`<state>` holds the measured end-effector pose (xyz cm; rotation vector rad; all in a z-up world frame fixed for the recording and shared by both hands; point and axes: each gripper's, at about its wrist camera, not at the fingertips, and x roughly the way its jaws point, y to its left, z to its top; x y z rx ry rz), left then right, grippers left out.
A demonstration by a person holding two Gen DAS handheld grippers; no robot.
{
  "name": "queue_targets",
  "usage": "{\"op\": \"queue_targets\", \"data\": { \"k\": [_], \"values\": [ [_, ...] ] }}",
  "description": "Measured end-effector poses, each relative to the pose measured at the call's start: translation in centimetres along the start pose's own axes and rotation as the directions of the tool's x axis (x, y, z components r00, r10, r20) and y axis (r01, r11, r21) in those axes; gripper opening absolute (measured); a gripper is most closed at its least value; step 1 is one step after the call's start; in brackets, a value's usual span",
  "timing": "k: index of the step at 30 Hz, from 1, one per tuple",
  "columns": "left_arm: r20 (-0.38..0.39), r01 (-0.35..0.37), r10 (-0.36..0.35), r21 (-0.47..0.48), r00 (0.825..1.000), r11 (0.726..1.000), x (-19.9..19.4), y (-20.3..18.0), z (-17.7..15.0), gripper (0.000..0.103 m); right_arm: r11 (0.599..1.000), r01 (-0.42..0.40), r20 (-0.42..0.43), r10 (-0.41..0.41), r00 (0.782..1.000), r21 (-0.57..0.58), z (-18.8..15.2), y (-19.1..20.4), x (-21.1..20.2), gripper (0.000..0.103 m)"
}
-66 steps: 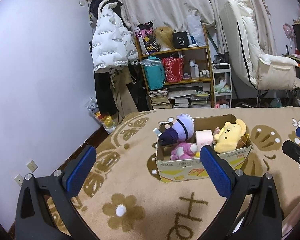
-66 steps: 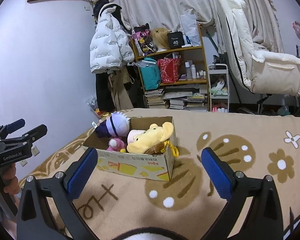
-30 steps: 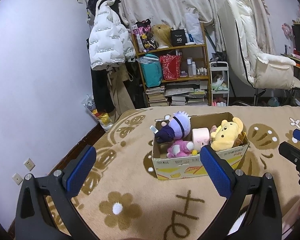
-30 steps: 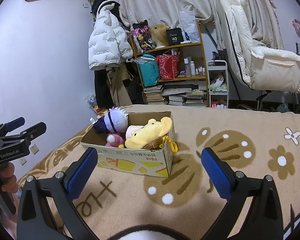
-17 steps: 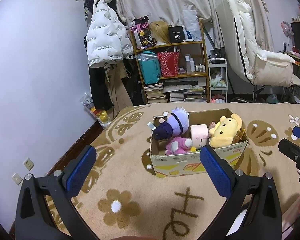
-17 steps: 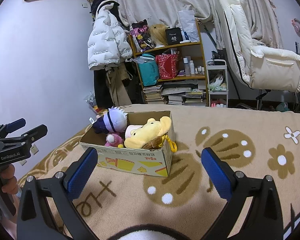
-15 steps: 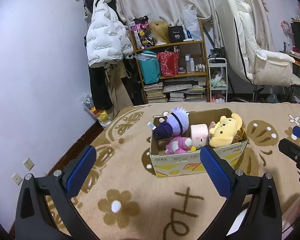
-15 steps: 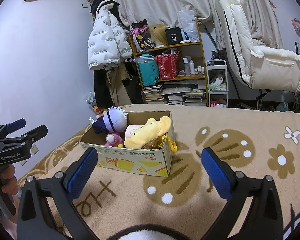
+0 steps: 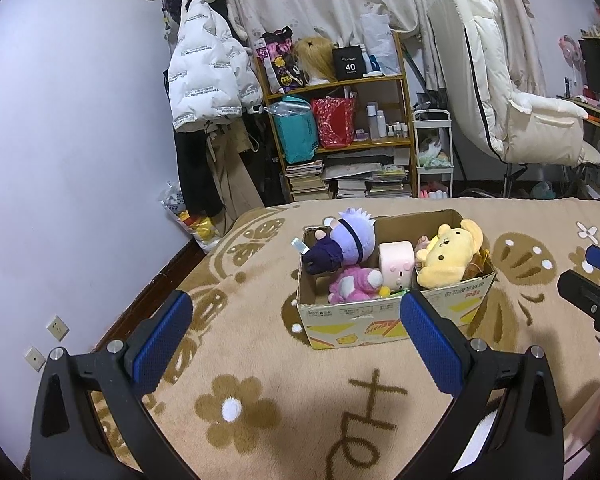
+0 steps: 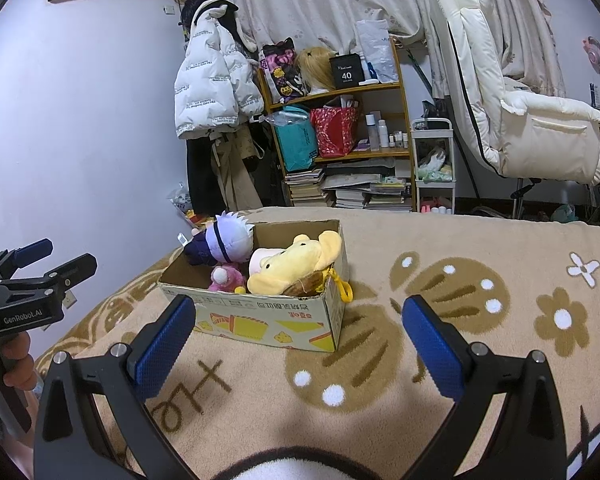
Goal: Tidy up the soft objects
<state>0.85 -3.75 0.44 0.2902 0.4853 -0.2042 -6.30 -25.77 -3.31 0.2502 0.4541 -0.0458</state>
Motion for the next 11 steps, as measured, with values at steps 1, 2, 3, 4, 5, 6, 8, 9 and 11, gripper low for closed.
{"op": "queue_targets", "data": {
  "k": [1,2,3,4,5,6,8,9,11],
  "values": [
    [0.000,0.000,0.000,0.002,1.000,1.000,0.01,-0.04,0.00,0.103,1.000,0.001,0.000,-0.001,1.000,0.000,-0.13,-0.11,-0.05,0.103],
    [0.000,0.001,-0.001,0.002,1.000,1.000,0.00,-0.06,-0.03,0.103,1.000,0.001,0.002,-0.001,1.000,-0.001,-0.12,-0.12,-0.05,0.103],
    [-0.001,0.000,0.000,0.002,1.000,1.000,0.01,-0.08,-0.01,0.103,1.000,-0.001,0.001,0.001,1.000,0.000,-0.10,-0.13,-0.04,0.103],
    [-0.003,-0.001,0.001,0.003,1.000,1.000,-0.01,-0.11,-0.02,0.103,1.000,-0.001,0.000,0.001,1.000,-0.001,-0.15,-0.16,-0.03,0.103],
    [-0.004,-0.001,0.001,0.004,1.000,1.000,-0.03,-0.12,-0.07,0.103,1.000,0.001,-0.001,-0.001,1.000,-0.001,-0.12,-0.09,-0.04,0.103],
    [-0.006,0.000,0.000,0.005,1.000,1.000,-0.03,-0.11,-0.07,0.103,1.000,0.001,0.000,-0.001,1.000,-0.001,-0.11,-0.06,-0.05,0.103],
    [-0.009,0.002,-0.002,0.006,1.000,1.000,-0.08,-0.10,-0.04,0.103,1.000,0.002,-0.001,-0.002,1.000,-0.002,-0.26,-0.14,-0.06,0.103],
    [-0.009,0.001,-0.001,0.005,1.000,1.000,-0.06,-0.10,0.00,0.103,1.000,0.002,0.000,-0.002,1.000,-0.001,-0.25,-0.10,-0.06,0.103],
    [-0.009,0.003,-0.003,0.006,1.000,1.000,-0.09,-0.10,-0.03,0.103,1.000,0.003,0.000,-0.003,1.000,0.000,-0.25,-0.08,-0.05,0.103]
  ]
}}
